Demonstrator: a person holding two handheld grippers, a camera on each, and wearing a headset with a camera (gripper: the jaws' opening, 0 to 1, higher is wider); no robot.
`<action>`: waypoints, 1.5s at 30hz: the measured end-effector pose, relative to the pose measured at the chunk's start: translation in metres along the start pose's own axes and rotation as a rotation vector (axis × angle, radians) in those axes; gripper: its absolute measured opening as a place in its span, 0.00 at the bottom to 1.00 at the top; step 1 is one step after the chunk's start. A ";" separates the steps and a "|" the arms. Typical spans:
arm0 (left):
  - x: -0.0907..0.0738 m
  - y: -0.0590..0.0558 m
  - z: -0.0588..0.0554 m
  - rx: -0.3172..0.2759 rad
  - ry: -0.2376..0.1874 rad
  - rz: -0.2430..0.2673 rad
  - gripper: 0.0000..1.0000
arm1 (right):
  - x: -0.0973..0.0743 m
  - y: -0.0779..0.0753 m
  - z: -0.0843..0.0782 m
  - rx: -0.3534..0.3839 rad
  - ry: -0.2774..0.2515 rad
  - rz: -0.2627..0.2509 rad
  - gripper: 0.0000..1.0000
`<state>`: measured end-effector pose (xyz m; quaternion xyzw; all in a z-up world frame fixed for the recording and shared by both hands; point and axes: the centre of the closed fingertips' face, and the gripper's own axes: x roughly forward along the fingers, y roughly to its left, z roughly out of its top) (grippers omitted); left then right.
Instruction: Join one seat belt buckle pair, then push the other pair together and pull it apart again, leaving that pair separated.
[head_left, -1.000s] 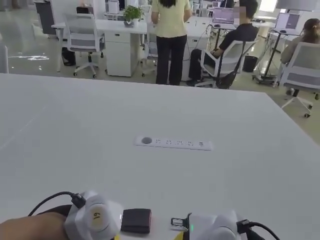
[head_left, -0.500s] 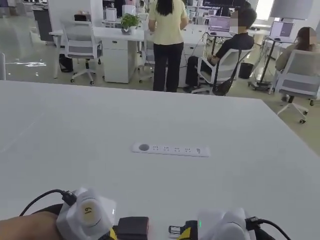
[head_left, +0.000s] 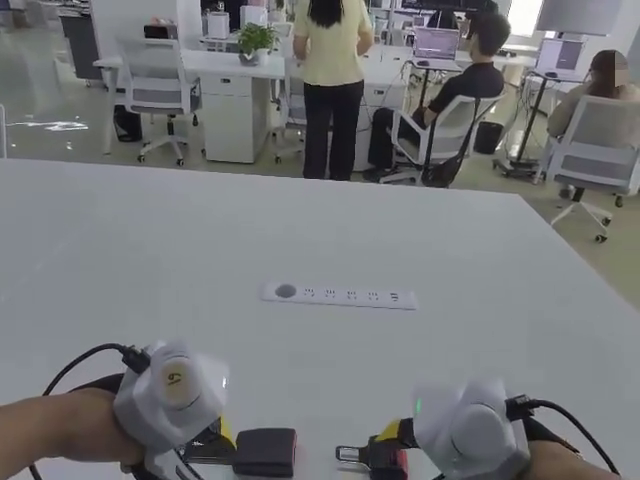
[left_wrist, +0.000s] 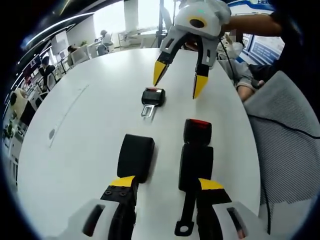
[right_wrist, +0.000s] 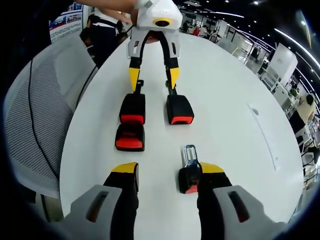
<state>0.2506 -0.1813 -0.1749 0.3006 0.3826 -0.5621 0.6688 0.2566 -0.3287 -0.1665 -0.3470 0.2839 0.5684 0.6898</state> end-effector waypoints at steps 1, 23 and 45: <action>0.000 0.002 0.001 0.000 0.000 0.003 0.49 | 0.000 -0.001 -0.001 0.001 0.002 0.000 0.45; 0.012 0.042 0.011 0.007 0.057 -0.003 0.48 | 0.002 -0.037 -0.027 0.045 0.070 0.012 0.44; 0.034 0.049 -0.002 0.100 0.186 -0.064 0.40 | 0.019 -0.041 -0.047 0.066 0.146 0.064 0.37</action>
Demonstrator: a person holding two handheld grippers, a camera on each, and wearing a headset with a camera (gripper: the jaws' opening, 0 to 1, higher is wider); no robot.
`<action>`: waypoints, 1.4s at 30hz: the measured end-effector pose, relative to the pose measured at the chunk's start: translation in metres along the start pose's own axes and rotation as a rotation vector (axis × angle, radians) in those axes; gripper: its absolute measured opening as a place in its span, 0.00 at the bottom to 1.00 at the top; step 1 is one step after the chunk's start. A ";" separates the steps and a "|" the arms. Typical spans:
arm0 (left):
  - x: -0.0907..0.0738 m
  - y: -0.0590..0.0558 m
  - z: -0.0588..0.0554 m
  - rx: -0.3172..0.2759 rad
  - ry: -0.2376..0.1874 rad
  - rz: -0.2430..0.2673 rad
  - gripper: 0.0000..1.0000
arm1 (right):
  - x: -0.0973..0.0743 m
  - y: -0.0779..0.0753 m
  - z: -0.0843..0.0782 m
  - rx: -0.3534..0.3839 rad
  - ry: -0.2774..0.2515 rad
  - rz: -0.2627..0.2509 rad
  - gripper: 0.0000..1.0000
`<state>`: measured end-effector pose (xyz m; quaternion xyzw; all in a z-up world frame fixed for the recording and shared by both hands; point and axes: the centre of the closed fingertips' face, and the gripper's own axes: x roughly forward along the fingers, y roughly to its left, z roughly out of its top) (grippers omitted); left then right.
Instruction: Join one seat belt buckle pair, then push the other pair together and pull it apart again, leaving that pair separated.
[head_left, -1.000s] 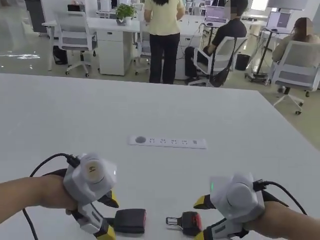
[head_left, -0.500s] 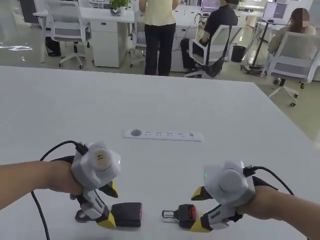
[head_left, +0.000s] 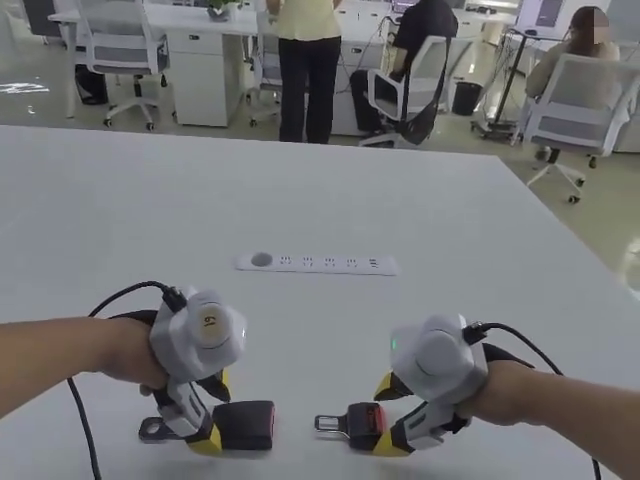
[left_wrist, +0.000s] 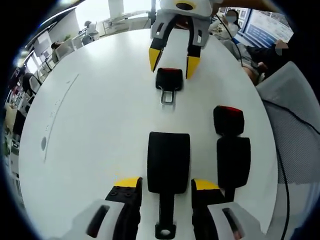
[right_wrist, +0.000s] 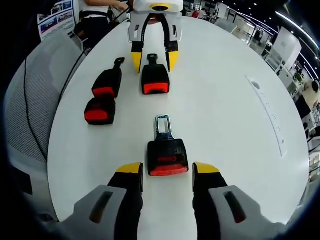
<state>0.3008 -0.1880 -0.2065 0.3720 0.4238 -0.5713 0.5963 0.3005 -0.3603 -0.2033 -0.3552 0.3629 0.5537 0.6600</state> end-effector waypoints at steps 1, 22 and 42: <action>0.001 0.001 -0.001 0.001 0.002 0.001 0.40 | 0.001 0.000 -0.001 0.004 0.004 0.003 0.37; 0.006 -0.001 -0.004 0.019 -0.001 0.001 0.33 | 0.009 -0.001 0.003 -0.012 0.001 0.009 0.32; 0.006 -0.001 -0.005 0.023 0.027 -0.006 0.32 | 0.009 0.001 0.005 -0.049 0.006 0.012 0.31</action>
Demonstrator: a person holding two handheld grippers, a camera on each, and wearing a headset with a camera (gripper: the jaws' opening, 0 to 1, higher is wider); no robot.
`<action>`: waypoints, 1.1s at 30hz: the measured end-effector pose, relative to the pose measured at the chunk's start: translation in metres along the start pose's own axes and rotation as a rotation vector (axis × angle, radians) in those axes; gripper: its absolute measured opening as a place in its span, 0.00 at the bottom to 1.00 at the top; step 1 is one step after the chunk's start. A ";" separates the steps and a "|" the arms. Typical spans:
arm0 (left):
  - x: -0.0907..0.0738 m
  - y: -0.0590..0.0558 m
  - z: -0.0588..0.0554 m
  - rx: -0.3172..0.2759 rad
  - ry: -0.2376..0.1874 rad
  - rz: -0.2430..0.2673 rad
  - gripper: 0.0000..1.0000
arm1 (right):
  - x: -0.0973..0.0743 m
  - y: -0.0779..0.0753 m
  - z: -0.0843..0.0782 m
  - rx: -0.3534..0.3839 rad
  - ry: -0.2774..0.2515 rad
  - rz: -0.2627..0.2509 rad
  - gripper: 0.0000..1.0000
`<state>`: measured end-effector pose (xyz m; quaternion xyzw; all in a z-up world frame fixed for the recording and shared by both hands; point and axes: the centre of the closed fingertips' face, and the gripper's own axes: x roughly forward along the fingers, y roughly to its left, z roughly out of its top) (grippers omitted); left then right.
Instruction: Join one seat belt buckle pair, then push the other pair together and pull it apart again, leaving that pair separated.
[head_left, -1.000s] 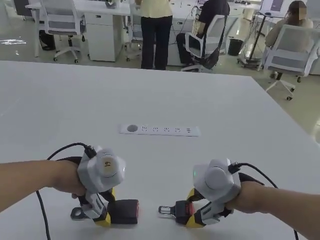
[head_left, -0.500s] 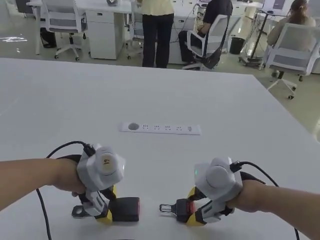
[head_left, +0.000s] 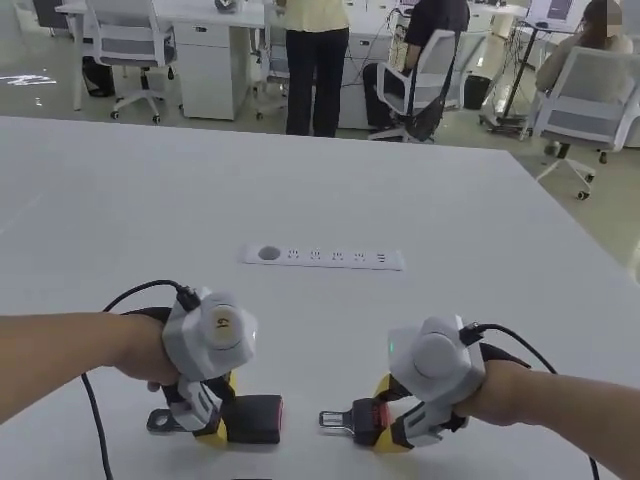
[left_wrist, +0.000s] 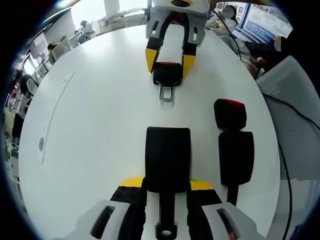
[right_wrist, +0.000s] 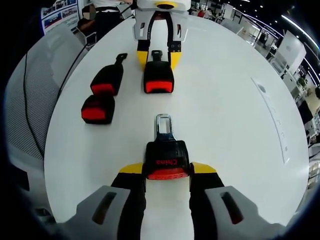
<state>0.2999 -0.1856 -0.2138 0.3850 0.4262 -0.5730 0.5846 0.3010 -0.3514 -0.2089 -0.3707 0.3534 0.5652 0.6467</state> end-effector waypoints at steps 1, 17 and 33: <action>0.000 -0.001 0.000 0.002 0.002 0.000 0.32 | 0.000 0.000 0.001 0.001 -0.001 0.001 0.31; -0.002 -0.002 0.002 -0.004 0.017 0.002 0.31 | 0.007 0.004 0.014 -0.020 -0.015 0.010 0.31; -0.001 -0.001 0.001 -0.005 0.025 0.006 0.31 | 0.013 0.007 0.032 -0.030 -0.034 0.015 0.31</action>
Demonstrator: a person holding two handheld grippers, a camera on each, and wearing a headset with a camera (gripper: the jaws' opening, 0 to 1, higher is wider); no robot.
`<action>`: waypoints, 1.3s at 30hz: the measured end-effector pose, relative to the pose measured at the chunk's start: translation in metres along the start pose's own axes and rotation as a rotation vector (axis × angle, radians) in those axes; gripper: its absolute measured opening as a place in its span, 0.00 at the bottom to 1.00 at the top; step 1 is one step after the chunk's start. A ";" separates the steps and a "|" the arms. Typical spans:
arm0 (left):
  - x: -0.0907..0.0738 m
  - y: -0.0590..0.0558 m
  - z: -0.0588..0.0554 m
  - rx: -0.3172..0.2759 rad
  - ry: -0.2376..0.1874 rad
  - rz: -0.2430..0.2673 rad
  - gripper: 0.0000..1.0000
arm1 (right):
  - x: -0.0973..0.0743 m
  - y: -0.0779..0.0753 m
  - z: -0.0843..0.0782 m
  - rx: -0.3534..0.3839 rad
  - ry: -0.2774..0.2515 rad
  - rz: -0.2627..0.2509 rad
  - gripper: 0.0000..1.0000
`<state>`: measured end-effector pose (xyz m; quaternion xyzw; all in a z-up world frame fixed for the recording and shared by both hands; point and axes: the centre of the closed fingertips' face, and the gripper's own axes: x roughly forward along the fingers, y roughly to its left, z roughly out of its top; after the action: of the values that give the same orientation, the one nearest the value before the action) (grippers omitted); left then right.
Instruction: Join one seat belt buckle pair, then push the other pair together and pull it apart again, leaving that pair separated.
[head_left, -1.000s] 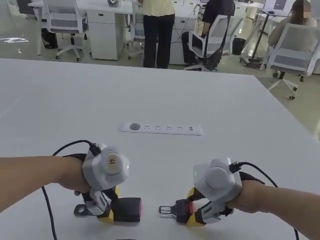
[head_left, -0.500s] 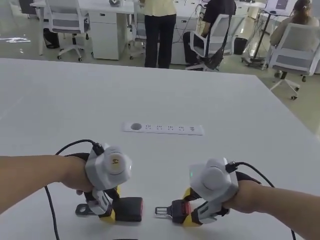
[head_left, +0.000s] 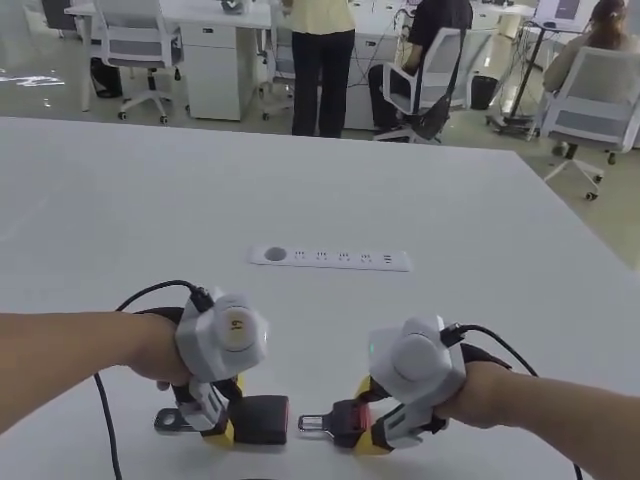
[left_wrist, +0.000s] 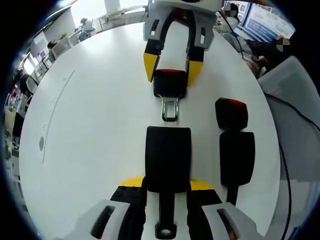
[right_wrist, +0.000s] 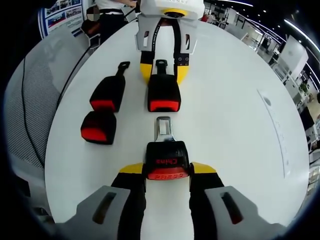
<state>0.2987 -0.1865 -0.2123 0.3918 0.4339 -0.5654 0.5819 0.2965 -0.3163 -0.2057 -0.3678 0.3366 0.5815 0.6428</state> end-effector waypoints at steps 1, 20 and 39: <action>0.000 0.000 0.000 -0.004 -0.001 0.001 0.31 | 0.001 0.000 0.001 -0.001 0.000 0.001 0.31; 0.002 0.000 -0.001 -0.008 -0.003 0.005 0.31 | 0.009 0.000 0.014 -0.002 0.001 0.003 0.31; 0.002 0.001 -0.001 0.003 -0.009 0.001 0.31 | 0.015 0.002 0.024 0.011 -0.009 0.000 0.31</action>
<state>0.2998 -0.1861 -0.2141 0.3902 0.4301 -0.5675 0.5837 0.2963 -0.2877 -0.2064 -0.3615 0.3370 0.5812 0.6464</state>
